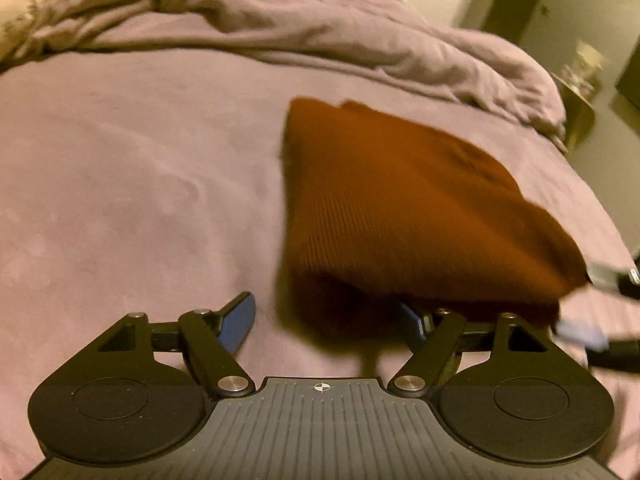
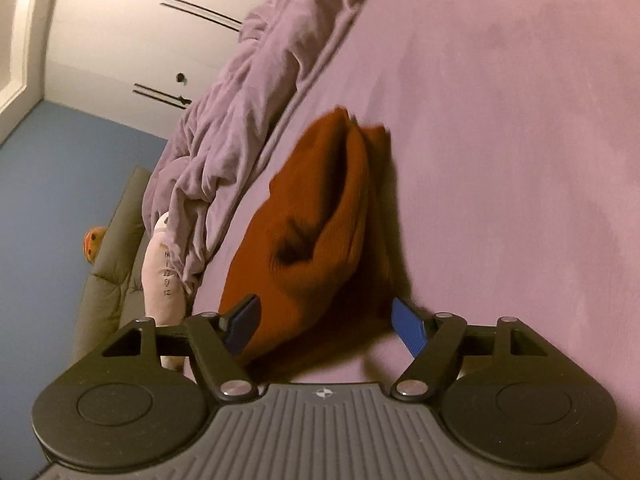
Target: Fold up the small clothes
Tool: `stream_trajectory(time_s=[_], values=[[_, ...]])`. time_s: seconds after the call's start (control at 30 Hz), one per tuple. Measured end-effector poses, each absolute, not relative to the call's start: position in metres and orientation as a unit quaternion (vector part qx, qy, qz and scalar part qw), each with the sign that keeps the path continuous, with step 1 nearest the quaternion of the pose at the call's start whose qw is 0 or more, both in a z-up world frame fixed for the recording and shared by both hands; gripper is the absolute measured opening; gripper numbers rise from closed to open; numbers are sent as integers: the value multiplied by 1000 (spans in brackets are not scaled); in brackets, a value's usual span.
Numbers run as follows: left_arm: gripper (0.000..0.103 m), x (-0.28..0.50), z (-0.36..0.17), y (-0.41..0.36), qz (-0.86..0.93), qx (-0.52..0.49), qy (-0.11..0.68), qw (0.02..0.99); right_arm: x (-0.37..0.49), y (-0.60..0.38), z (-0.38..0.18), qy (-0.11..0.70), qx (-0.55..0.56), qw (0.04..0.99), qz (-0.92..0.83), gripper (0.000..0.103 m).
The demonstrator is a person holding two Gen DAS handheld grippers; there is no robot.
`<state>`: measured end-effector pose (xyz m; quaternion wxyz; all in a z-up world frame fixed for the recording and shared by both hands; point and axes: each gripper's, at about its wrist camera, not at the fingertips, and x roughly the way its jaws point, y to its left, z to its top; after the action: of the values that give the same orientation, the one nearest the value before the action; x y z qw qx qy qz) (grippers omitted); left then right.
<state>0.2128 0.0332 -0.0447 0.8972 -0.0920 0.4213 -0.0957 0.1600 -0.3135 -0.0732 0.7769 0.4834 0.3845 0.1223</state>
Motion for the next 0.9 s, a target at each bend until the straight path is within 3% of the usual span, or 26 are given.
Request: stream_trajectory(time_s=[0.07,0.1,0.27,0.33,0.4,0.77,0.9], values=[[81,217,-45,34,-76,-108,427,895,159,-308,-74,384,498,768,124,67],[81,218,-45,36,-71,-116,430,893,161,-305,-74,382,502,767,123,60],[80,216,-44,40,-56,-138,440,885,179,-286,-71,382,508,764,115,44],[79,215,-41,43,-53,-148,446,881,187,-276,-65,377,488,781,101,33],[79,213,-37,48,-49,-149,446,881,195,-271,-65,384,468,793,74,15],[79,183,-29,55,-43,-146,463,873,186,-261,-63,376,306,875,-2,12],[88,159,-27,51,-52,-187,476,858,189,-262,-59,391,254,885,4,27]])
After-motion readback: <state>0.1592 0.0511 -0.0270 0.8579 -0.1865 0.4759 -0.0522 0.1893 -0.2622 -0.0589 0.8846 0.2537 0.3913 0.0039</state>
